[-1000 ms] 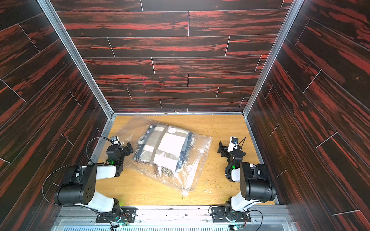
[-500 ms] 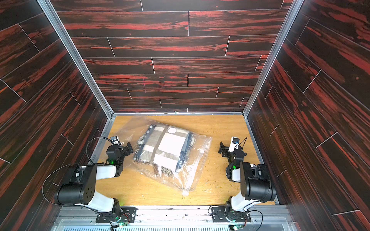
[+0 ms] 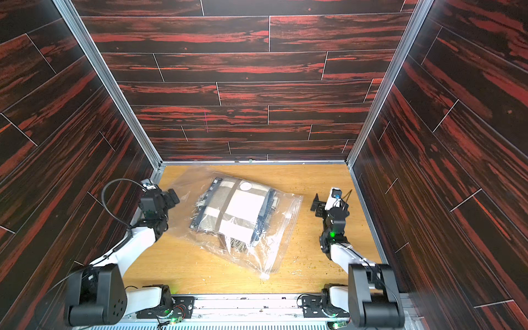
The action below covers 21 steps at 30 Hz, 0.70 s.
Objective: Take the scarf out of the vacuum bag
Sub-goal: Open the vacuum bag at the center of the board.
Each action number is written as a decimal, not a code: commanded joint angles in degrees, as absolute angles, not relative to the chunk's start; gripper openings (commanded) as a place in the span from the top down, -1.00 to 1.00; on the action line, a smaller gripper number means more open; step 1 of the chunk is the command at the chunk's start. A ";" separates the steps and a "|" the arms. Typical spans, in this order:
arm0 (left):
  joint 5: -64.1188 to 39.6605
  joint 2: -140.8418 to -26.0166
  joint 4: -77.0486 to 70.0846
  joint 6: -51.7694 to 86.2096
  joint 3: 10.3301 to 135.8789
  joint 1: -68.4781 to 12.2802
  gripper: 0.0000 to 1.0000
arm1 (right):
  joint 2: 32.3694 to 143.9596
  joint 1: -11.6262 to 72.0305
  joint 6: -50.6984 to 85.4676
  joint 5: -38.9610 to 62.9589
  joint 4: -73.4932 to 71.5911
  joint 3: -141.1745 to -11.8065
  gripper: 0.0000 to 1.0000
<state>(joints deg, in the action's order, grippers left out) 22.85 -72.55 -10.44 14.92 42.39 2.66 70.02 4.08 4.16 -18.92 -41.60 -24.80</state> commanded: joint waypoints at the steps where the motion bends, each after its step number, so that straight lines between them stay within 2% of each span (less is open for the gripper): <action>1: 24.39 -68.99 3.34 18.11 46.14 0.65 -0.97 | 66.82 6.63 7.09 -27.28 -23.19 -30.96 -0.96; 7: 23.33 -65.15 13.69 19.71 52.76 -5.38 -0.95 | 61.16 10.07 10.82 -29.88 -8.81 -35.92 -0.96; 8: 22.09 -64.88 15.16 19.73 53.75 -6.03 -1.00 | 60.20 10.46 11.21 -29.97 -7.04 -36.32 -0.96; 15: 16.57 -63.34 24.44 22.99 60.30 -13.97 -1.00 | 53.83 11.24 15.24 -25.49 8.69 -40.59 -0.96; 21: 23.40 -64.34 31.88 26.10 65.67 -25.86 -1.00 | 51.99 11.29 21.62 -20.54 22.29 -44.74 -0.97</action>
<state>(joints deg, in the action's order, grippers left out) 20.27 -64.53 25.26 23.55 62.67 -22.39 53.23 10.98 17.21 -23.42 12.01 -43.00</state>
